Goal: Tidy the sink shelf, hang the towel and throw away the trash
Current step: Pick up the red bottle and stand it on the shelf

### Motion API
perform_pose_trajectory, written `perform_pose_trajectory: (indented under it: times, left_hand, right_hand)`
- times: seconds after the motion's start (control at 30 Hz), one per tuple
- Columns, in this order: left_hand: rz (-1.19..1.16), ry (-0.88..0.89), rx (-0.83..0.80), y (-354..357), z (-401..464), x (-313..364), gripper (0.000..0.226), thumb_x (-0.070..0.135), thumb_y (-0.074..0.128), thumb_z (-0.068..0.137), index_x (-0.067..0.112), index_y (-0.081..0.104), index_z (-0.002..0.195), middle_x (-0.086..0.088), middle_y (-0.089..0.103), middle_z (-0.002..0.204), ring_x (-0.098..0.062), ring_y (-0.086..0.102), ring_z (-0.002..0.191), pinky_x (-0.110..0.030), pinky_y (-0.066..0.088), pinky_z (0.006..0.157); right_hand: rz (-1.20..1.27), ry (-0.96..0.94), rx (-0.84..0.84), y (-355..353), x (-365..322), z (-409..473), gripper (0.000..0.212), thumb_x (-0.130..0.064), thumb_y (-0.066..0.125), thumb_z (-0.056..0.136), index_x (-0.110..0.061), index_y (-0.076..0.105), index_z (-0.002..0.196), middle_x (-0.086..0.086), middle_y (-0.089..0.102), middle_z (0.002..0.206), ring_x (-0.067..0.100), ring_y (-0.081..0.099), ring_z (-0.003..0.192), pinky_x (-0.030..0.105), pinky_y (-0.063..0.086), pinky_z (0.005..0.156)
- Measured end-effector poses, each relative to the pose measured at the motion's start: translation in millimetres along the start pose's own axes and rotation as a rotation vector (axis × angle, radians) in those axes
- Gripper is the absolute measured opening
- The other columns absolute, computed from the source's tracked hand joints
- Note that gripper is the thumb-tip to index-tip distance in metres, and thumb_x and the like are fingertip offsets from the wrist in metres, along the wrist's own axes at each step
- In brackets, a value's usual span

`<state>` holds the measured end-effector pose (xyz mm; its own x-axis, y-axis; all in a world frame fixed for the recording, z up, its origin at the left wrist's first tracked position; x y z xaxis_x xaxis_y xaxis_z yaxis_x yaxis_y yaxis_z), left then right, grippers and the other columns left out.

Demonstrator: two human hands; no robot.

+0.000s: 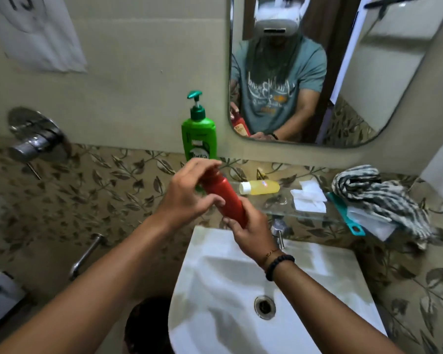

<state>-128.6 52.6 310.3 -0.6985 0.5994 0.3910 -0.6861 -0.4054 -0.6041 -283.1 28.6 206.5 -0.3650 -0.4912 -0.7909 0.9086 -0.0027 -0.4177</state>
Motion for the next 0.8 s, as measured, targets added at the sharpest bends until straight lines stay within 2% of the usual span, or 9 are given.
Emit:
perform_pose_trajectory:
  times: [0.07,0.13,0.2,0.27,0.4,0.5,0.6,0.7,0.8]
  left_hand:
    - [-0.026,-0.030,0.104,-13.4,19.1,12.5,0.074,0.015,0.092,0.058,0.009,0.061,0.125,-0.005,0.063,0.120,-0.009,0.058,0.107,-0.010,0.041,0.097]
    - [-0.038,-0.039,0.142,-18.5,36.8,22.2,0.072,0.011,0.091,0.058,0.008,0.062,0.123,-0.005,0.063,0.119,-0.012,0.059,0.107,-0.016,0.045,0.098]
    - [-0.026,-0.011,0.119,-17.6,53.5,31.5,0.066,0.007,0.089,0.057,0.006,0.065,0.119,-0.007,0.064,0.116,-0.018,0.060,0.107,-0.020,0.047,0.099]
    - [0.025,0.027,0.061,-11.4,68.8,38.0,0.061,0.004,0.087,0.059,0.006,0.066,0.117,-0.009,0.064,0.115,-0.020,0.060,0.106,-0.015,0.044,0.098]
    - [0.104,0.059,-0.069,7.1,89.0,36.6,0.059,-0.004,0.082,0.062,0.005,0.066,0.118,-0.012,0.063,0.117,-0.025,0.059,0.107,-0.030,0.049,0.098]
    - [0.148,0.045,-0.125,17.8,95.9,27.9,0.061,-0.005,0.079,0.065,0.006,0.063,0.123,-0.011,0.060,0.120,-0.026,0.057,0.110,-0.039,0.051,0.098]
    - [0.180,0.031,-0.161,26.2,99.4,19.1,0.061,-0.004,0.078,0.067,0.008,0.062,0.125,-0.010,0.060,0.121,-0.027,0.056,0.112,-0.041,0.050,0.099]
    - [0.196,0.004,-0.165,30.9,101.2,12.7,0.062,-0.003,0.078,0.067,0.008,0.061,0.126,-0.010,0.060,0.121,-0.028,0.056,0.111,-0.040,0.050,0.097]
    - [0.200,-0.003,-0.168,33.3,101.6,10.9,0.062,-0.004,0.078,0.069,0.008,0.060,0.127,-0.011,0.060,0.122,-0.029,0.056,0.111,-0.041,0.050,0.096]
  right_hand:
    - [-0.009,-0.022,0.049,-14.3,-18.9,17.5,0.038,-0.017,0.076,0.079,-0.016,0.061,0.114,-0.001,0.066,0.090,0.013,0.061,0.077,0.018,0.047,0.064]
    - [-0.046,-0.023,0.087,-26.8,-31.6,36.0,0.034,-0.018,0.079,0.074,-0.019,0.064,0.105,-0.002,0.065,0.085,0.008,0.059,0.073,0.016,0.044,0.060]
    - [-0.066,-0.001,0.095,-35.6,-38.4,51.7,0.033,-0.019,0.081,0.069,-0.023,0.066,0.098,-0.009,0.064,0.079,-0.002,0.057,0.068,0.009,0.040,0.055]
    - [-0.073,0.035,0.085,-39.0,-37.4,63.1,0.033,-0.020,0.082,0.067,-0.025,0.066,0.095,-0.011,0.065,0.078,-0.005,0.056,0.066,0.008,0.042,0.054]
    - [-0.018,0.090,0.073,-32.8,-24.5,76.0,0.040,-0.014,0.081,0.068,-0.026,0.062,0.101,-0.006,0.069,0.088,0.002,0.061,0.075,0.008,0.043,0.059]
    - [0.014,0.127,0.072,-25.1,-12.7,81.3,0.043,-0.011,0.079,0.071,-0.024,0.061,0.108,-0.005,0.069,0.094,0.011,0.064,0.085,0.018,0.047,0.067]
    - [0.037,0.149,0.061,-20.4,-1.9,86.3,0.044,-0.010,0.076,0.073,-0.025,0.060,0.110,-0.003,0.071,0.098,0.013,0.065,0.089,0.023,0.050,0.072]
    - [0.027,0.174,0.044,-19.7,6.3,89.6,0.046,-0.011,0.075,0.074,-0.026,0.059,0.114,-0.002,0.071,0.101,0.014,0.066,0.092,0.022,0.051,0.072]
    - [0.009,0.196,0.023,-19.9,12.3,91.8,0.049,-0.013,0.076,0.075,-0.024,0.056,0.120,0.000,0.070,0.107,0.017,0.065,0.097,0.032,0.054,0.083]
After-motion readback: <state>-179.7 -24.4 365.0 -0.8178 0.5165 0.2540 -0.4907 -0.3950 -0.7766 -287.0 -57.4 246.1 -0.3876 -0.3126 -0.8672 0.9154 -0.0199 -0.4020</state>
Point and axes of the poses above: each hand's wrist, its own z-axis towards the middle knuckle, its own y-axis out of the palm, x = y × z, the point moved 6 cm from there along z, towards the middle knuckle
